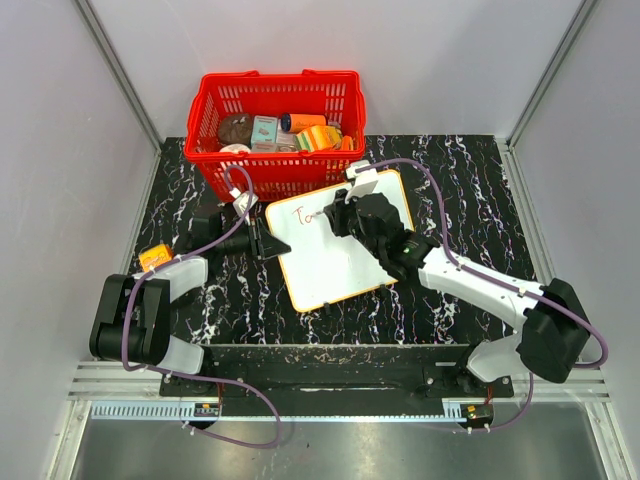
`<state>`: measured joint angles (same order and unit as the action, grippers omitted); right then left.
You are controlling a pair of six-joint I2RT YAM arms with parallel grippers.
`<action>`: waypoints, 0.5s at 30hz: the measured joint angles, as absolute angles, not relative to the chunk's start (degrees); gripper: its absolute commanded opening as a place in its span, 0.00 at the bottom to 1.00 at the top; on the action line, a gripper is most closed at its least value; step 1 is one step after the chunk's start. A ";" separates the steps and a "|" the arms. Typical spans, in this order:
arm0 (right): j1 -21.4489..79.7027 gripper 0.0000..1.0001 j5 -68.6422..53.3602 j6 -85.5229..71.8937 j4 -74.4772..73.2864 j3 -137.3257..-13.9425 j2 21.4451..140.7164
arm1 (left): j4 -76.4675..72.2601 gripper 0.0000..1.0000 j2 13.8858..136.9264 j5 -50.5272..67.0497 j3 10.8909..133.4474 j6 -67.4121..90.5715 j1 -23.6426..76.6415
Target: Write a sentence on the whiteboard
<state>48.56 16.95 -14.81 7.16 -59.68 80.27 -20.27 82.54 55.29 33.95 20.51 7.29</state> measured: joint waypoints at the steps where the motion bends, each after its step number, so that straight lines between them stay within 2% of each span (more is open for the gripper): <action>1: 48.53 0.00 16.93 -14.76 7.22 -59.68 80.34 | -20.25 0.00 82.54 55.29 33.95 20.51 7.29; 15: 48.51 0.00 15.40 -14.81 7.44 -59.66 80.31 | -20.29 0.00 82.54 55.29 33.95 20.51 7.35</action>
<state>48.51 15.40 -14.81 7.44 -59.66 80.31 -20.29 82.54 55.29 33.95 20.51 7.35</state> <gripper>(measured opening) 0.209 0.245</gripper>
